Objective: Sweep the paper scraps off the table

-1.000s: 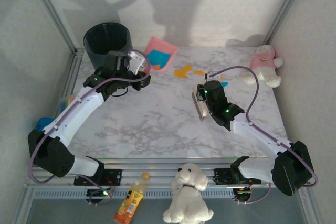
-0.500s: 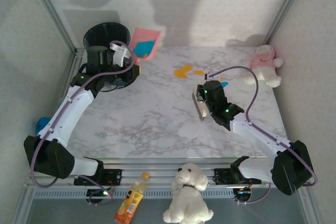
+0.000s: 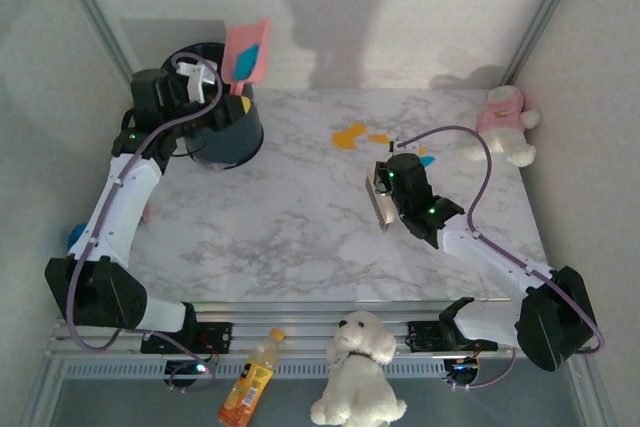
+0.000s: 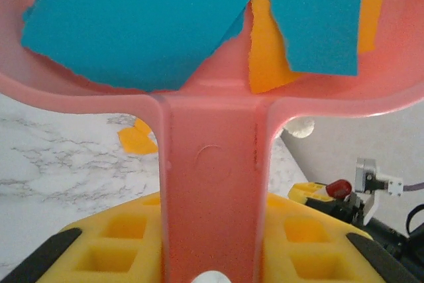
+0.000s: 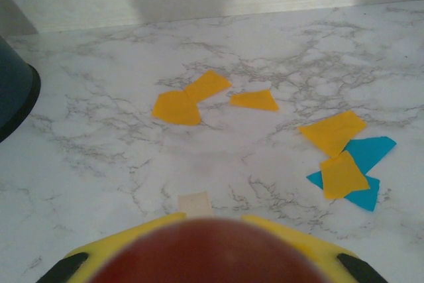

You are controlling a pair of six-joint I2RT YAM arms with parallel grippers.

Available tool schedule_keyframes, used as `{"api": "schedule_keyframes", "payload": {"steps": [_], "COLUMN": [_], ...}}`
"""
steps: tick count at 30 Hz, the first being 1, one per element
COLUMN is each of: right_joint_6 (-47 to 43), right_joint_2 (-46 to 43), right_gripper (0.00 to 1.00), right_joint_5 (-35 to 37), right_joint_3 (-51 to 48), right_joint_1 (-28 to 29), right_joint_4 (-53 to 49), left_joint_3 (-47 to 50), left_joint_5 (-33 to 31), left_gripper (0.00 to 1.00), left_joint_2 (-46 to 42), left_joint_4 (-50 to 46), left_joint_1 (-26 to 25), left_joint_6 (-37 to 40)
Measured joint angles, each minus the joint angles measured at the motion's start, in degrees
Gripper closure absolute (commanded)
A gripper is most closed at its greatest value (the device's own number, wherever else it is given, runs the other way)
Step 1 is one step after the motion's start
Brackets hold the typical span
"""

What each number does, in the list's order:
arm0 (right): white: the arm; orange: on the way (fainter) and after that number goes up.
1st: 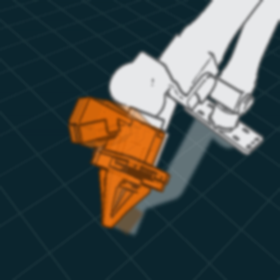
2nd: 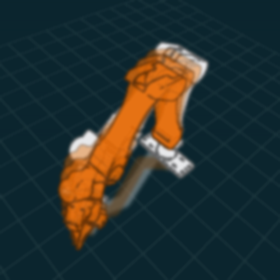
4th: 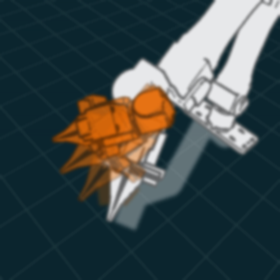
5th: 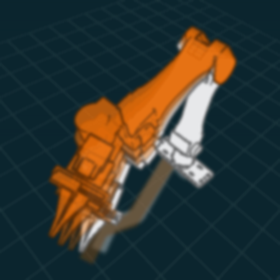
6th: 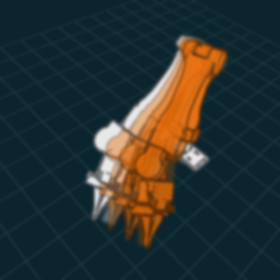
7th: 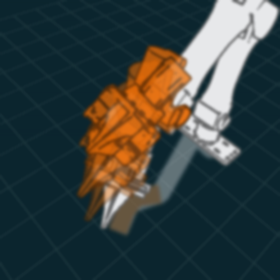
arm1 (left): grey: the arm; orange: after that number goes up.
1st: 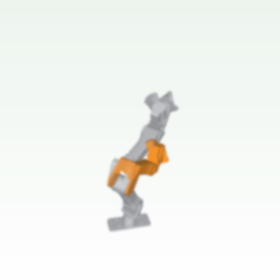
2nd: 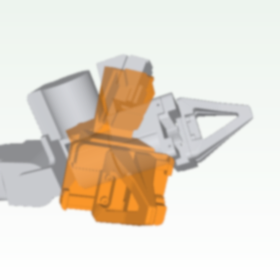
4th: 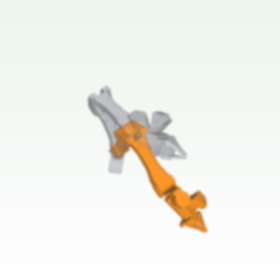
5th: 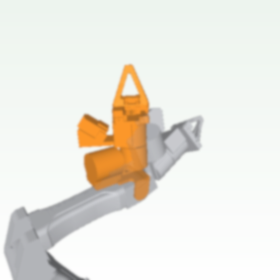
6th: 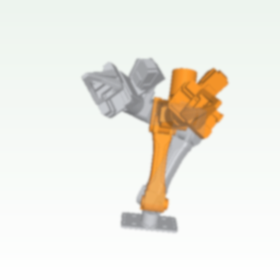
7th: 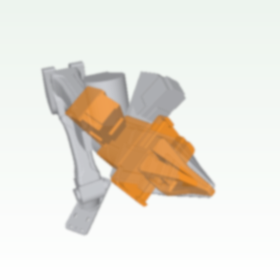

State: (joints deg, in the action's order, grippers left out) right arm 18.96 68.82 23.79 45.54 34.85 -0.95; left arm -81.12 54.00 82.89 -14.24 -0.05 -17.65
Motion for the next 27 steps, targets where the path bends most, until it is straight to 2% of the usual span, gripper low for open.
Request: {"api": "schedule_keyframes", "payload": {"steps": [8, 19, 27], "right_joint_6": [0.17, 0.17, 0.17], "right_joint_2": [0.02, 0.11, 0.42], "right_gripper": [1.0, 1.0, 1.0], "right_joint_5": [-0.04, -0.46, -0.94], "right_joint_3": [0.04, 0.59, 0.63], "right_joint_1": [-0.11, -0.11, -0.11], "right_joint_4": [-0.07, -0.42, -0.55], "left_joint_3": [-2.05, -2.08, -0.5], "left_joint_5": [3.67, 6.1, 6.88], "left_gripper": [1.0, 1.0, 1.0], "left_joint_2": [5.09, 10.23, 10.64], "left_joint_4": [3.04, 11.91, 25.86], "left_joint_1": [2.97, 6.05, 6.23], "left_joint_6": [-8.48, -24.76, -38.91]}}
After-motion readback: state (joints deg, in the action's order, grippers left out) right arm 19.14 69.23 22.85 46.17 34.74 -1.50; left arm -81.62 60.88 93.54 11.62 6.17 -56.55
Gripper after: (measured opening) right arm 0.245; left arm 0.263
